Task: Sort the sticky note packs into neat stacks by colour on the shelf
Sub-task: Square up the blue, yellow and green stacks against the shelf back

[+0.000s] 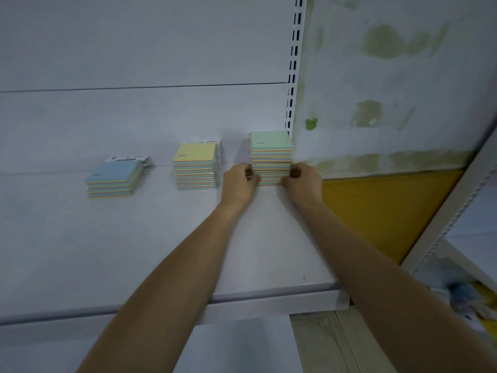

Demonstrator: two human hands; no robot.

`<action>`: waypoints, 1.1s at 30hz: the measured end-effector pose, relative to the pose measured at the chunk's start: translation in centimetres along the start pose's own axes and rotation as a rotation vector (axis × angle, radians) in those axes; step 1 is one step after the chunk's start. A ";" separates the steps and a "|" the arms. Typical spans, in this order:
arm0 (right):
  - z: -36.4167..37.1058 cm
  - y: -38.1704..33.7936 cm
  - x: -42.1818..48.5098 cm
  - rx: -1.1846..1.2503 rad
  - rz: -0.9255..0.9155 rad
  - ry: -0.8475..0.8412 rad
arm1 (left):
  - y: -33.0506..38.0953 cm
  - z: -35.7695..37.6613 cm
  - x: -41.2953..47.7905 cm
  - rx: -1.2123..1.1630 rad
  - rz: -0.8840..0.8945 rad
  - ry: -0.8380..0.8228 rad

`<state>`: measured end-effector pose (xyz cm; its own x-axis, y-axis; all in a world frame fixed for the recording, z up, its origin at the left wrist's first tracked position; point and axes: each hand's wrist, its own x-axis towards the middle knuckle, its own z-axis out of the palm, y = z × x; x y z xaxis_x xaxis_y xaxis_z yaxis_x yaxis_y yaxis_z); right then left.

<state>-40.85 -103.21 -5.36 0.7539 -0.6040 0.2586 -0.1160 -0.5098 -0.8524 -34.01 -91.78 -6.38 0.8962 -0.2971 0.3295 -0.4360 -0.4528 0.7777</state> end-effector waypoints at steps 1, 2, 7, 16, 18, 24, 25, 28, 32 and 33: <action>0.0 0.0 0.0 0.010 -0.010 0.006 | 0.0 0.1 0.1 -0.001 0.004 0.010; 0.1 0.1 0.0 0.024 -0.018 0.016 | 0.0 0.1 0.0 -0.008 0.003 0.028; 0.2 0.2 0.2 0.135 -0.001 0.051 | 0.3 0.1 0.2 -0.113 -0.013 0.055; 0.4 0.6 0.7 0.181 0.007 0.063 | 0.6 0.0 0.5 -0.220 -0.093 0.087; 0.4 0.8 0.9 0.197 0.017 0.063 | 0.8 0.0 0.3 -0.224 -0.109 0.094; 0.3 0.8 0.9 0.217 0.042 0.049 | 0.7 -0.3 0.1 -0.307 -0.161 0.049; 0.3 0.8 0.8 0.211 0.044 0.037 | 0.6 -0.3 0.2 -0.280 -0.158 0.013; 0.4 0.7 0.6 0.099 0.010 -0.042 | 0.7 -0.3 -0.1 -0.079 -0.110 -0.090; 0.6 0.5 0.5 -0.117 -0.056 -0.052 | 0.4 0.0 0.1 -0.012 -0.080 -0.054; 0.6 0.5 0.5 -0.129 -0.058 -0.043 | 0.3 0.0 0.2 -0.015 -0.072 -0.048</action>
<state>-40.14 -103.35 -5.95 0.7886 -0.5456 0.2836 -0.1514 -0.6193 -0.7705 -33.94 -91.98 -6.11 0.9203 -0.3039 0.2466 -0.3687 -0.4621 0.8066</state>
